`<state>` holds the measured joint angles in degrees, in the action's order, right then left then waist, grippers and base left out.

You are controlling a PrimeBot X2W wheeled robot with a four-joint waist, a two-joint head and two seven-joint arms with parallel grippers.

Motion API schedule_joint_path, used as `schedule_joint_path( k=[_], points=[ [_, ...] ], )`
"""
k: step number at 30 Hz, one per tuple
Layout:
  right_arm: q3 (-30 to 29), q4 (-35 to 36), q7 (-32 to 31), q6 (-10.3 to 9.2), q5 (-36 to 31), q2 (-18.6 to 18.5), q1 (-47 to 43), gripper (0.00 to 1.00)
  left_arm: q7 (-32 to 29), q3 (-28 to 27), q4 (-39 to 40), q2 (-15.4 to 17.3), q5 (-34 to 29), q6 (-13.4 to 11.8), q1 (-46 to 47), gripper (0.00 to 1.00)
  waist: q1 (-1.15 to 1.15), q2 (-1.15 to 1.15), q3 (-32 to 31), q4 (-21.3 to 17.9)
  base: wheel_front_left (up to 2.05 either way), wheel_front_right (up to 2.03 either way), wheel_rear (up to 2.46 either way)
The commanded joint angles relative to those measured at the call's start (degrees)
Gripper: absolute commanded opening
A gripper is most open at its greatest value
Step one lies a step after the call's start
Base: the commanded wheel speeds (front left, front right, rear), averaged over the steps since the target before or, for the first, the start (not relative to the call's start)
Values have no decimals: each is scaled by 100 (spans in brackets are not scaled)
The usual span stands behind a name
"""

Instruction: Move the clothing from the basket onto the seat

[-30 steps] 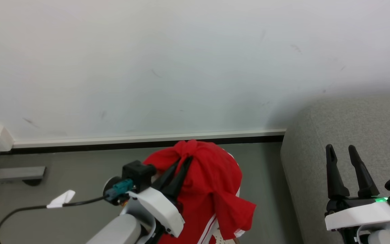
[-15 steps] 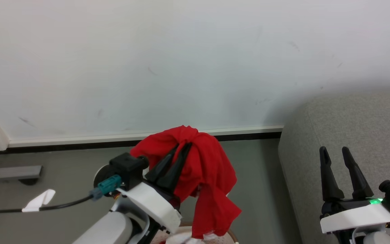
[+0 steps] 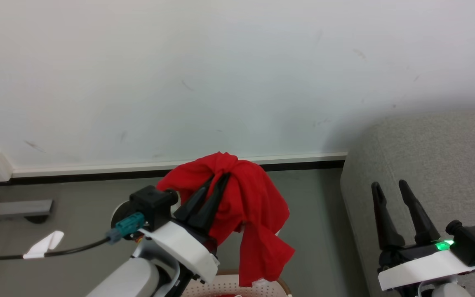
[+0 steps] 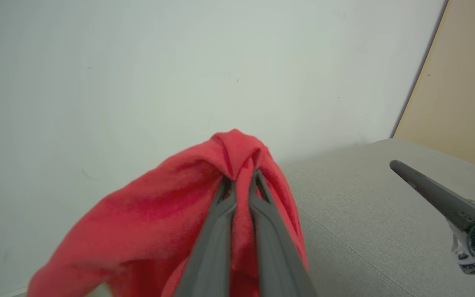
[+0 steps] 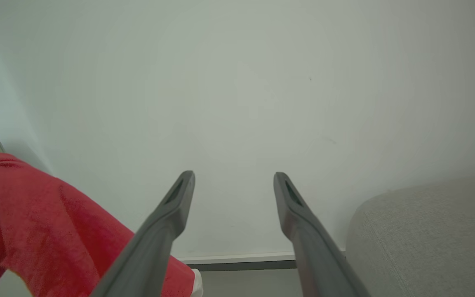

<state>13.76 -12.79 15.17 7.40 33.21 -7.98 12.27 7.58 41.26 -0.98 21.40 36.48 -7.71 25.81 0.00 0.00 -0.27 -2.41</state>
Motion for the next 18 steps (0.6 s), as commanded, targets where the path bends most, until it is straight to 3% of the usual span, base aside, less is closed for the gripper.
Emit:
schedule_joint_path(
  k=[1,18],
  points=[
    [33,18,-5,17,42,-66,-3,100,-7,-12,4,38,15,-30,-17,0,0,0,0,6,0,0,0],
    [2428,-237,-4,17,52,-207,356,100,38,237,-566,-343,50,304,432,0,0,0,14,405,0,0,0]
  ],
)
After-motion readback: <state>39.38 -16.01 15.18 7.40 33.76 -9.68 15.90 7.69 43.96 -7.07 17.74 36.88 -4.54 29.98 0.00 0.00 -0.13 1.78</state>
